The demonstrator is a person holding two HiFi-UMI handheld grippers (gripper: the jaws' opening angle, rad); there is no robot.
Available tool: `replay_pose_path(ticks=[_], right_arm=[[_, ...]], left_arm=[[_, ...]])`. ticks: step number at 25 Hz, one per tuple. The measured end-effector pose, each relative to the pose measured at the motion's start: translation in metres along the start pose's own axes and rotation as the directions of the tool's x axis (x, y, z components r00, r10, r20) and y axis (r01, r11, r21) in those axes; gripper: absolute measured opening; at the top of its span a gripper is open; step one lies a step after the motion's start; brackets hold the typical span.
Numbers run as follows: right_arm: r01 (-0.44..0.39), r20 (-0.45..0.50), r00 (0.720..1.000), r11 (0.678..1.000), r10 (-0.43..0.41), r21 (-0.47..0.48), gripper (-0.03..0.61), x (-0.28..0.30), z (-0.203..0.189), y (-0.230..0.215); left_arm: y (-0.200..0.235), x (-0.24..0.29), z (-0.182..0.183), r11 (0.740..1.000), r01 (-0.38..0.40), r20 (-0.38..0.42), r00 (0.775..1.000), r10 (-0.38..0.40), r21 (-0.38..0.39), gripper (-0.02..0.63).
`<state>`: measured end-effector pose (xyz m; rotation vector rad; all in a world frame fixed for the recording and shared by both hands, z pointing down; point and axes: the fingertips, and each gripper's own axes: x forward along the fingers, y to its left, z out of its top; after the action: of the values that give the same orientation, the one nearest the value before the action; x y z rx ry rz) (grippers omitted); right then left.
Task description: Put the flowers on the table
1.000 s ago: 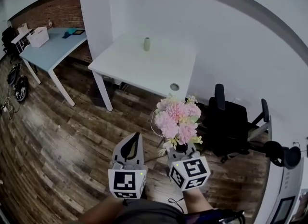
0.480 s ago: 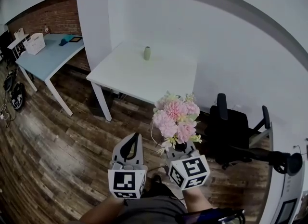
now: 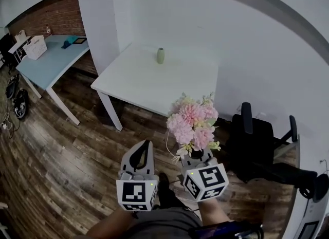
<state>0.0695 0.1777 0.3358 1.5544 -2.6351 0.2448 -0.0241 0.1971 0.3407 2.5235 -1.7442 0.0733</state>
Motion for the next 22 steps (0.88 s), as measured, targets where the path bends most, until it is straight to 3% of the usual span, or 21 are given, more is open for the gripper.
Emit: replay_pose_path(ticks=[9, 22], right_arm=[[-0.001, -0.028, 1.0, 1.0, 0.001, 0.025, 0.012, 0.087, 0.009, -0.06], [-0.039, -0.015, 0.999, 0.998, 0.04, 0.048, 0.012, 0.156, 0.039, -0.126]], left_arm=[[0.035, 0.104, -0.01, 1.0, -0.008, -0.065, 0.998, 0.008, -0.007, 0.006], [0.051, 0.207, 0.005, 0.999, -0.033, -0.09, 0.995, 0.034, 0.009, 0.006]])
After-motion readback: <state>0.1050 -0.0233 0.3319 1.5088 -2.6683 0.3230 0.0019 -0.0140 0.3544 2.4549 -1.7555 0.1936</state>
